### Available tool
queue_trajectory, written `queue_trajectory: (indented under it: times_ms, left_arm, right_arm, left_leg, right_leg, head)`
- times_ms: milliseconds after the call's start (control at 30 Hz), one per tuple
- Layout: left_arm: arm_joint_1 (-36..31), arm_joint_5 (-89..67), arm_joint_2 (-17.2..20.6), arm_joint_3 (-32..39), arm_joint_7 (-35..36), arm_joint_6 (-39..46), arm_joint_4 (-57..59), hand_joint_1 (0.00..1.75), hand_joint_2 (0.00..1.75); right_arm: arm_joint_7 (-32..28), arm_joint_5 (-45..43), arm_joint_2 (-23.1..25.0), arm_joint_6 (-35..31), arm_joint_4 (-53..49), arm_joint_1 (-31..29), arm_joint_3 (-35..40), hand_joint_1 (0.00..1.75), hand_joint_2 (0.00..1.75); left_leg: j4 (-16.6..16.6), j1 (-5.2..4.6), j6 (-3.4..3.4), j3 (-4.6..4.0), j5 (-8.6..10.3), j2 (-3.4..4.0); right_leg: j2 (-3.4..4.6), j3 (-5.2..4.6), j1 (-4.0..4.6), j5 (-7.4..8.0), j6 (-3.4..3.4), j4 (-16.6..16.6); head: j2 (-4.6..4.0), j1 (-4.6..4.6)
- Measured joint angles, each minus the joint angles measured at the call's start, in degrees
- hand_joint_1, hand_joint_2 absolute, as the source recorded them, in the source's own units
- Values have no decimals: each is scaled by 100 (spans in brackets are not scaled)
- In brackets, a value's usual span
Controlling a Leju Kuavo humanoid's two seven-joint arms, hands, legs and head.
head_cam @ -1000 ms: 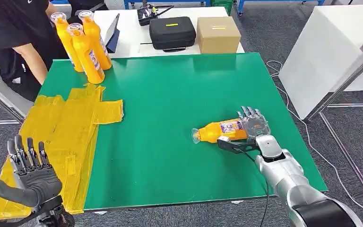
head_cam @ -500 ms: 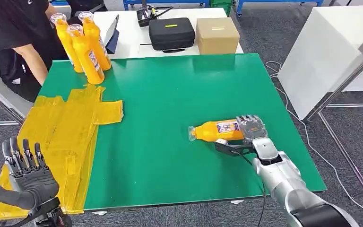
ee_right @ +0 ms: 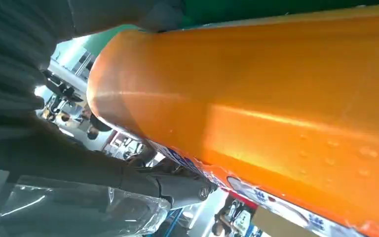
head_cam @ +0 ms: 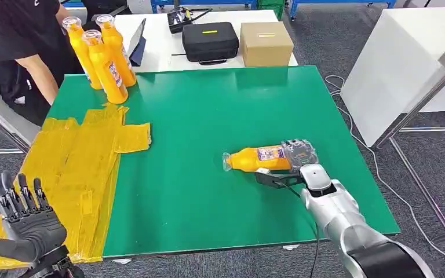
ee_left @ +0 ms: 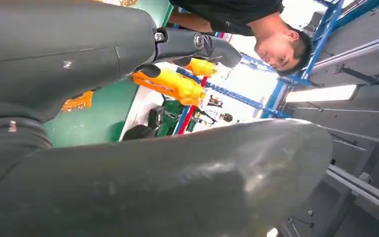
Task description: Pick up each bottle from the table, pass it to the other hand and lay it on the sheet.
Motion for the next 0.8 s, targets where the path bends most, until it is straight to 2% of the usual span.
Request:
queue_trajectory:
  times_ms: [100,133,167,367,433,667,733,767,800]
  left_arm:
    - [-7,2,-2,0,0,0,0,0,0]
    - [-14,0,-2,0,2,2,0,0,0]
    - [-26,2,-2,0,2,2,0,0,0]
    - [-185,-13,-50,0,24,0,59,0,0]
    - [-264,-24,-61,-2,31,-4,92,0,0]
    - [-401,-39,-66,-2,48,-17,181,0,0]
    - [-462,-44,-66,-2,48,-46,234,0,0]
    - [-497,-44,-66,-2,48,-59,267,0,0]
    - [-530,-40,-66,-4,44,-72,306,0,0]
  right_arm:
    - [9,15,37,0,79,-50,0,175,175]
    - [29,22,50,2,114,-63,0,155,175]
    - [50,39,66,0,147,-73,0,0,175]
    - [160,68,160,70,370,-164,-20,0,175]
    - [177,68,188,153,449,-251,-44,0,175]
    - [147,33,243,290,614,-413,-155,0,175]
    - [68,-13,238,396,682,-474,-208,0,175]
    - [22,-39,236,442,722,-505,-249,152,175]
    - [-28,-65,227,489,767,-533,-284,175,175]
  left_leg:
    - [0,0,0,1,0,0]
    - [0,0,0,1,0,0]
    - [0,0,0,1,0,0]
    - [0,0,0,3,0,-1]
    - [0,0,0,11,-1,-4]
    - [1,0,0,5,-1,-4]
    - [1,0,1,8,-1,-5]
    - [1,0,1,9,-2,-5]
    - [1,0,1,9,-2,-6]
  right_leg:
    - [0,1,0,0,0,0]
    - [0,1,0,0,0,0]
    - [0,2,0,0,0,0]
    - [0,-1,-1,0,0,0]
    - [-3,-43,-1,-2,-1,-1]
    - [-3,-21,-3,-2,-1,-1]
    - [-3,-46,-4,-3,-1,-2]
    - [-4,-45,-4,-3,0,-2]
    - [-6,-44,-4,-4,0,-3]
  head:
    - [-2,0]
    - [-2,0]
    - [-2,-2]
    - [-2,-2]
    - [-2,2]
    - [-2,-4]
    - [-2,0]
    - [-2,0]
    - [-2,0]
